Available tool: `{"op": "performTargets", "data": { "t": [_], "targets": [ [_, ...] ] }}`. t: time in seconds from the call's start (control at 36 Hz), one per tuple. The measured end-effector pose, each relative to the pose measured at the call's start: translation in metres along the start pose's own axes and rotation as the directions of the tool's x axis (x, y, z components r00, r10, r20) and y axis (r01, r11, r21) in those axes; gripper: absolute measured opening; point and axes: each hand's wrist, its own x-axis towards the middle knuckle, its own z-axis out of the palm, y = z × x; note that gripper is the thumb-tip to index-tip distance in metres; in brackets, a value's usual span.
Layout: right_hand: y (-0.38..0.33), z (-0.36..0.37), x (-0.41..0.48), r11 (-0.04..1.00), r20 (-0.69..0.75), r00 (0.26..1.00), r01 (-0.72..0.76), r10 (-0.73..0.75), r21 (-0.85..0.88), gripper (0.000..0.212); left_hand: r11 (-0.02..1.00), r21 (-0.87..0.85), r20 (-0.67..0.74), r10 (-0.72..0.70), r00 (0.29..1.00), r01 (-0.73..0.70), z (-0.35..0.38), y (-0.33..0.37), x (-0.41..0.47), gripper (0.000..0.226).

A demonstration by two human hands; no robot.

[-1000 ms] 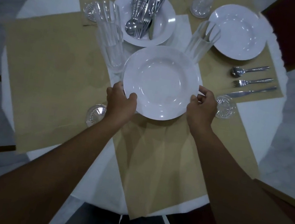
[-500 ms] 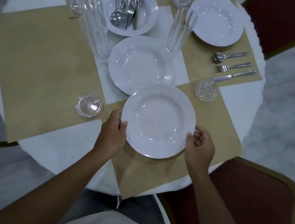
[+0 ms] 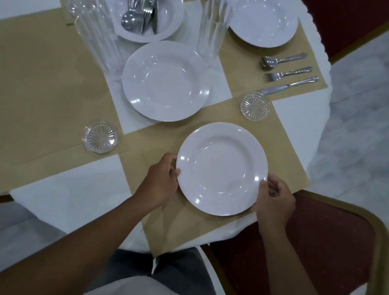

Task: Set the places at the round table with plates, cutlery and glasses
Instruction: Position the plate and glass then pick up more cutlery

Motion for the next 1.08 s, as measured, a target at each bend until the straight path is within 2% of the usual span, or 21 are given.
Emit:
{"op": "performTargets", "data": {
  "t": [0.64, 0.81, 0.92, 1.08],
  "targets": [
    [0.001, -0.011, 0.030, 0.997, 0.077, 0.996, 0.042, -0.037, -0.060, 0.020, 0.999, 0.051, 0.003, -0.019, 1.000, 0.019, 0.010, 0.021, 0.015, 0.025],
    [-0.015, -0.007, 0.023, 0.997, 0.062, 0.998, 0.016, -0.011, -0.077, 0.031, 0.990, 0.137, 0.001, -0.015, 1.000, 0.015, 0.001, 0.026, 0.010, 0.034],
    [-0.033, 0.004, 0.012, 0.970, -0.023, 0.979, 0.200, -0.205, -0.139, 0.035, 0.990, 0.137, -0.085, -0.009, 0.996, 0.020, -0.009, 0.030, 0.008, 0.036],
    [-0.065, 0.032, -0.007, 0.846, 0.111, 0.850, 0.525, -0.515, -0.098, 0.028, 0.996, 0.086, -0.162, 0.029, 0.986, -0.015, -0.034, 0.044, 0.017, 0.032]
  ]
}}
